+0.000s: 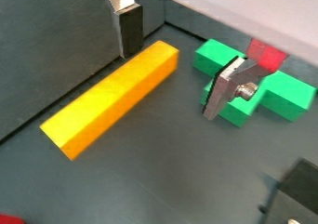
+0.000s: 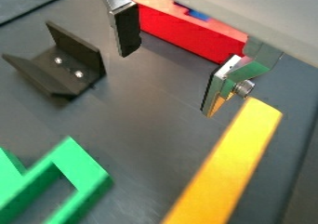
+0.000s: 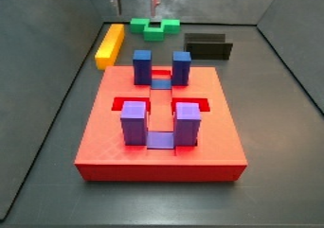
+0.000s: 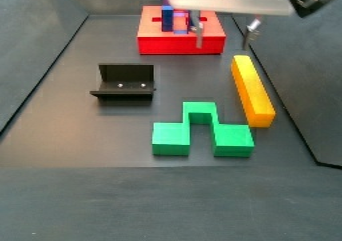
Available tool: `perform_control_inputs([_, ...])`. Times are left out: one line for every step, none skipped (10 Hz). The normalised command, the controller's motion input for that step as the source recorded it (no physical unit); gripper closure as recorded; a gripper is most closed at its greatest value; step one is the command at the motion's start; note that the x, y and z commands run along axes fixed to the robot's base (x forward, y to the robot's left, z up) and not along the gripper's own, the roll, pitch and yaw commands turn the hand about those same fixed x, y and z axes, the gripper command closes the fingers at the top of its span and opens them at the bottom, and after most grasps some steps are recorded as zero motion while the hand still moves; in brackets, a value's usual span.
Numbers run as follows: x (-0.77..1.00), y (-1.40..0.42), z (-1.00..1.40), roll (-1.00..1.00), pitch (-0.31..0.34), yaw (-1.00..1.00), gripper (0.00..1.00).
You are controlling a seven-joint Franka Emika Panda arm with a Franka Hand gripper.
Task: Pick up the yellow object. Move up. Move to above the board. Insert the yellow object.
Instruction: Pick up the yellow object.
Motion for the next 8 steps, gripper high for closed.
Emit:
perform_control_inputs([-0.55, 0.19, -0.25, -0.12, -0.281, 0.17, 0.0])
perform_control_inputs([-0.47, 0.18, -0.27, -0.08, -0.251, 0.2, 0.0])
perform_control_inputs([-0.43, 0.11, -0.25, -0.08, -0.241, 0.17, 0.0])
perform_control_inputs([-0.33, 0.0, -0.33, -0.04, -0.221, 0.08, 0.0])
perform_control_inputs([-0.2, 0.0, -0.37, 0.0, -0.186, 0.05, 0.0])
perform_control_inputs([-0.13, 0.0, -0.38, 0.0, -0.153, 0.04, 0.0])
perform_control_inputs([-0.1, 0.04, -0.35, 0.0, -0.114, 0.03, 0.0])
perform_control_inputs([-0.04, 0.1, -0.3, 0.0, -0.124, 0.04, 0.0])
